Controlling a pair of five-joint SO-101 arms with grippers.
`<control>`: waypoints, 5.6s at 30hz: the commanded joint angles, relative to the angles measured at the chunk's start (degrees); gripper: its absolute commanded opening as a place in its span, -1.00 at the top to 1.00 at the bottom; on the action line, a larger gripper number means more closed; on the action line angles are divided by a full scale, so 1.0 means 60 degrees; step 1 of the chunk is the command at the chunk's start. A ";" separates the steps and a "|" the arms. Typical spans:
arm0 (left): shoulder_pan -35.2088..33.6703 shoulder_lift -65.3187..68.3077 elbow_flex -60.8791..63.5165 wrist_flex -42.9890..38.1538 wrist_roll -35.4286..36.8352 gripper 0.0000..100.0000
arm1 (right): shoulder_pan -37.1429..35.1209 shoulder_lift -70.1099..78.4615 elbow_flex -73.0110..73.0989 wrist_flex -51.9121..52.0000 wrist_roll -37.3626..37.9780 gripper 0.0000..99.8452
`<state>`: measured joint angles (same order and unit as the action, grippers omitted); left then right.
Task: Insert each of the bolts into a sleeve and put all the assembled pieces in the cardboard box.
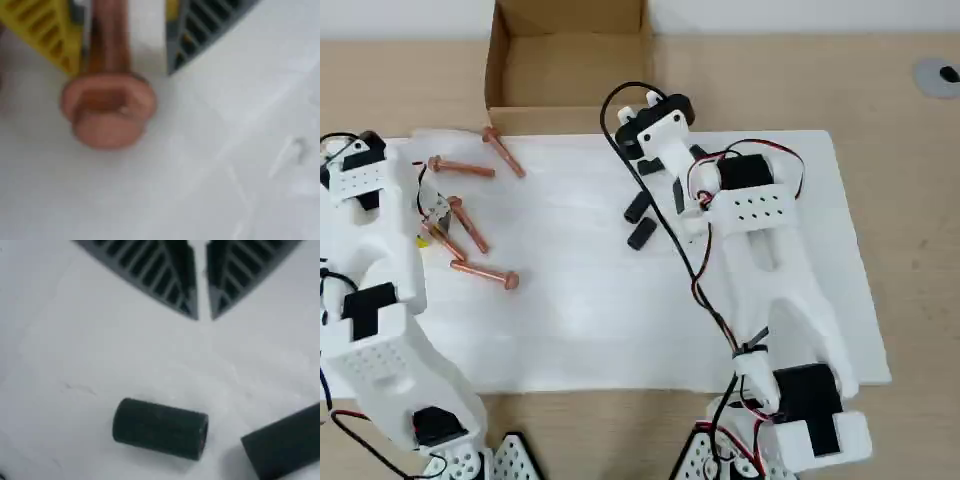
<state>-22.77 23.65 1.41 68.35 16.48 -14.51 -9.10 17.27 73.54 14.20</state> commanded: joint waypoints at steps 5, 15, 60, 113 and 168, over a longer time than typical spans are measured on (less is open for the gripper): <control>0.0117 0.0549 -0.0498 -0.0015 0.0103 0.97 | -0.0110 0.0007 -0.0535 -0.0117 0.0088 0.98; 0.0293 -0.0784 -0.1597 0.1714 -0.0410 0.98 | -0.0139 0.0022 -0.0593 0.0630 0.0088 0.98; 0.1890 -1.5949 0.5319 0.2051 -0.4498 0.98 | -0.0139 1.0147 -1.3853 0.4410 0.5919 0.55; 0.1832 -1.8879 0.7355 0.1934 -0.4821 0.98 | -0.0388 1.2359 -1.3795 0.2989 0.8469 0.68; 0.1905 -1.8821 0.6711 -0.2432 -0.2037 0.99 | -0.0271 0.1751 -1.4117 0.4835 -0.3165 0.98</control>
<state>-12.31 -89.76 44.84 57.19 2.33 -14.77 14.73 -76.70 101.58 4.88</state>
